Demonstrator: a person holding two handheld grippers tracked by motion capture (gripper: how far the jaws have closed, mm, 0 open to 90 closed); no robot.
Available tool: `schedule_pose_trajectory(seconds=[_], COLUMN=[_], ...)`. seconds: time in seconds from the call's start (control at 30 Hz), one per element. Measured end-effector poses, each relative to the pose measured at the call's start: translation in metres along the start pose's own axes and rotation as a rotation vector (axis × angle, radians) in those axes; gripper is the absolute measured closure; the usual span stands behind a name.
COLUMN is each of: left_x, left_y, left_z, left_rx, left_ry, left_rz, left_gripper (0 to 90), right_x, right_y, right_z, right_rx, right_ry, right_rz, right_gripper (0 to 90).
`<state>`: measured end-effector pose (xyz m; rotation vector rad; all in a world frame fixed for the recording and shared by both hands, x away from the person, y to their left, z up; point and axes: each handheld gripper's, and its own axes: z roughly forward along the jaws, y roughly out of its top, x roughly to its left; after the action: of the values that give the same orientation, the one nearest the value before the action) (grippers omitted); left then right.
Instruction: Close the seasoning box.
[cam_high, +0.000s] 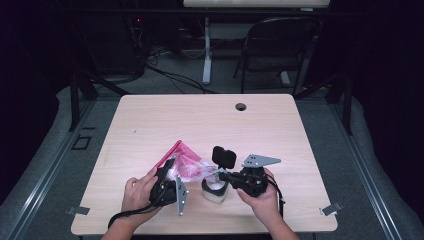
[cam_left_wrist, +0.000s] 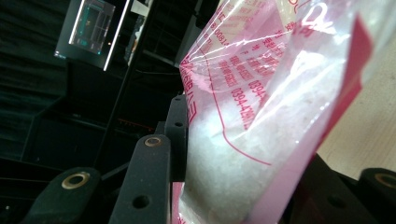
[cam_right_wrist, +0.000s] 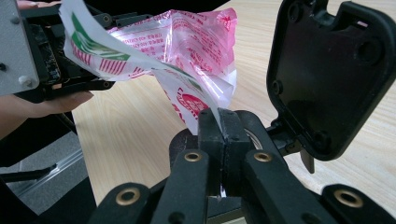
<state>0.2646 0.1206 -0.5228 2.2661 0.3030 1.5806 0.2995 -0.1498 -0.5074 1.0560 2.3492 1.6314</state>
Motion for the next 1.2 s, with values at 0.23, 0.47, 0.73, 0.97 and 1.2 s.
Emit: schedule_pose_trajectory(seconds=[0.23, 0.47, 0.73, 0.97, 1.2], left_x=[-0.001, 0.001, 0.001, 0.0, 0.003], left_y=[-0.001, -0.003, -0.006, -0.008, -0.011], left_z=[0.001, 0.002, 0.003, 0.003, 0.005], left_rx=[-0.003, -0.004, -0.009, -0.016, -0.015], left_ry=[-0.012, -0.042, -0.062, -0.077, -0.102], left_rz=[-0.027, -0.065, -0.097, -0.118, -0.15], left_gripper=[69.3, 69.5, 69.8, 70.1, 70.4], right_x=[0.001, 0.001, 0.001, 0.002, 0.002], right_y=[0.001, 0.002, 0.002, 0.003, 0.004], right_z=[0.0, 0.001, 0.0, 0.002, 0.0], right_rx=[0.004, -0.002, -0.009, -0.016, -0.027], right_ry=[-0.007, -0.004, 0.004, 0.003, -0.005], right_rz=[-0.011, -0.005, -0.003, -0.005, -0.013], right_gripper=[89.5, 88.2, 84.2, 73.4, 65.3])
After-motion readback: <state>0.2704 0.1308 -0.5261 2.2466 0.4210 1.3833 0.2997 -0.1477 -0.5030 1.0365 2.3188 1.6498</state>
